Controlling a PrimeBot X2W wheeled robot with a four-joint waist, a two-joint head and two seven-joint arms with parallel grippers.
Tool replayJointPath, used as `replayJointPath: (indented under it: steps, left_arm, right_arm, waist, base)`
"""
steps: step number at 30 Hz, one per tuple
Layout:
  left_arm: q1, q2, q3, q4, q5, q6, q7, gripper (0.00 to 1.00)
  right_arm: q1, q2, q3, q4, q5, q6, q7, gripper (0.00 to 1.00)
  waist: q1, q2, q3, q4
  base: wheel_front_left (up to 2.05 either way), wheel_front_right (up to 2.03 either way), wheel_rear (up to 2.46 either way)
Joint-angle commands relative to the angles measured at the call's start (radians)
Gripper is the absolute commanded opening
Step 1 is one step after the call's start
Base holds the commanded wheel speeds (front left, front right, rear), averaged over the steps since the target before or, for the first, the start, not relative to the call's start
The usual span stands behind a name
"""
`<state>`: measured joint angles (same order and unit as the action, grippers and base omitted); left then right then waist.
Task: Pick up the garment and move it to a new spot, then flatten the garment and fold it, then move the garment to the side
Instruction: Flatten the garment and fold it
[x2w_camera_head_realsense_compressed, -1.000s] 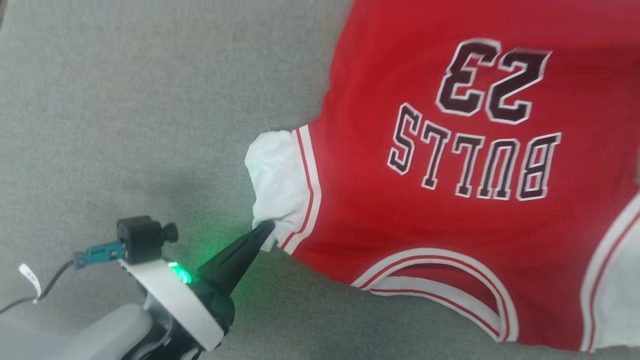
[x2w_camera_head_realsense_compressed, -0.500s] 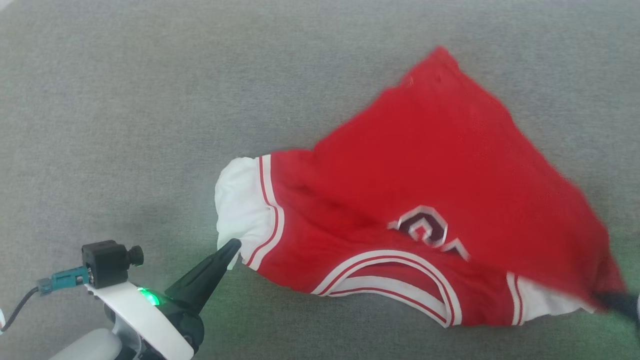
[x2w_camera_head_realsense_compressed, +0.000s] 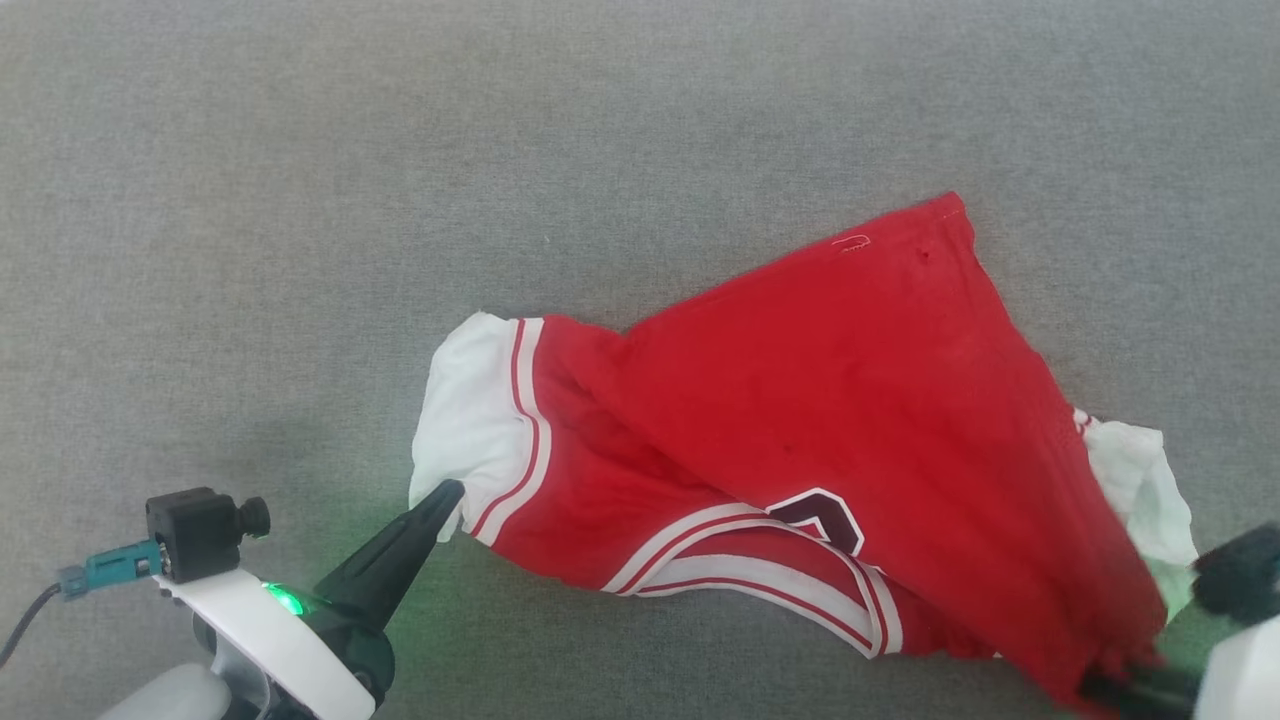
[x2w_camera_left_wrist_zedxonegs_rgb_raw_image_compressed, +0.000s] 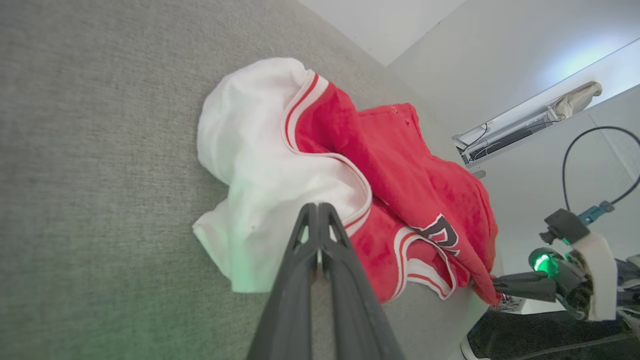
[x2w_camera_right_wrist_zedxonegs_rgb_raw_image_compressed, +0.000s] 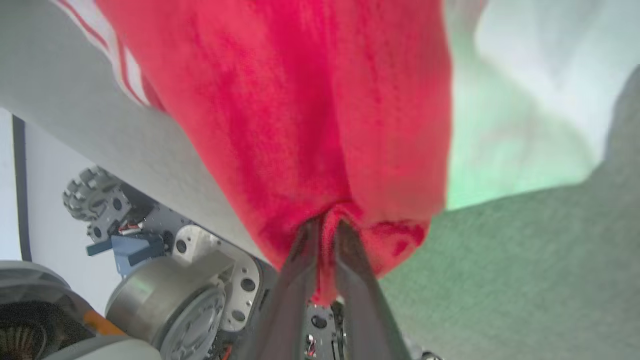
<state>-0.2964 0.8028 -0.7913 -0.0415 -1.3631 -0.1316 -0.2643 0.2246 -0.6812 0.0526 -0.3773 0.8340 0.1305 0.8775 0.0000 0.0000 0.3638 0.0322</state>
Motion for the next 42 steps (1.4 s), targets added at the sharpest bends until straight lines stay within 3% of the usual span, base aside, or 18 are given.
replayJointPath:
  steps: [1,8,13,17,21,24,29,34,35,37,42]
  left_arm:
    - [0.009,-0.001,0.004,0.001,0.001,0.002,0.0,0.0]
    - [-0.008,-0.019,-0.001,-0.007,0.013,0.002,0.0,0.0]
    - [-0.036,-0.047,-0.015,-0.007,0.024,0.002,0.0,0.0]
    - [-0.082,-0.078,-0.048,0.0,0.028,0.002,0.0,0.0]
    - [-0.124,-0.112,-0.074,0.014,0.024,0.002,0.0,0.0]
    - [-0.156,-0.139,-0.101,0.023,0.022,0.002,0.0,0.0]
    - [-0.2,-0.176,-0.139,0.044,0.015,0.002,0.0,0.0]
    - [-0.211,-0.188,-0.162,0.06,0.012,0.002,0.0,0.0]
    - [-0.212,-0.188,-0.165,0.064,0.01,0.002,0.0,0.0]
    - [-0.219,-0.186,-0.175,0.071,0.012,0.002,0.0,0.0]
    - [-0.275,-0.179,-0.213,0.089,0.004,0.002,0.0,0.0]
  right_arm:
    - [-0.008,-0.002,-0.014,-0.016,0.009,0.0,-0.01,1.0]
    - [-0.022,-0.014,-0.263,-0.174,0.057,0.0,0.055,1.0]
    - [-0.191,-0.021,-0.335,-0.205,0.021,0.0,0.099,1.0]
    - [-0.391,-0.029,-0.235,-0.103,-0.083,0.0,0.077,1.0]
    - [-0.584,0.008,-0.09,0.053,-0.142,0.0,0.064,1.0]
    - [-0.689,0.0,0.006,0.185,-0.208,0.0,0.056,1.0]
    - [-0.759,-0.026,0.114,0.339,-0.225,0.0,0.077,1.0]
    - [-0.761,-0.041,0.183,0.406,-0.196,0.0,0.093,1.0]
    - [-0.764,-0.044,0.192,0.41,-0.19,0.0,0.089,0.44]
    - [-0.773,-0.034,0.18,0.424,-0.181,0.0,0.059,0.0]
    - [-0.82,0.004,0.111,0.453,-0.18,0.0,-0.049,0.0]
  waist:
    - [0.0,0.0,0.0,0.0]
    - [0.0,0.0,0.013,0.028]
    - [0.0,0.0,0.045,0.067]
    - [0.0,0.0,0.074,0.113]
    - [0.0,0.0,0.1,0.149]
    - [0.0,0.0,0.119,0.182]
    - [0.0,0.0,0.131,0.229]
    - [0.0,0.0,0.126,0.236]
    - [0.0,0.0,0.124,0.234]
    - [0.0,0.0,0.116,0.227]
    - [0.0,0.0,0.094,0.218]
  base:
    - [0.0,0.0,0.0]
    - [0.0,0.0,0.0]
    - [0.0,0.0,0.0]
    - [0.0,0.0,0.0]
    - [0.0,0.0,0.0]
    - [0.0,0.0,0.0]
    - [0.0,0.0,0.0]
    - [0.0,0.0,0.0]
    - [0.0,0.0,0.0]
    - [0.0,0.0,0.0]
    - [0.0,0.0,0.0]
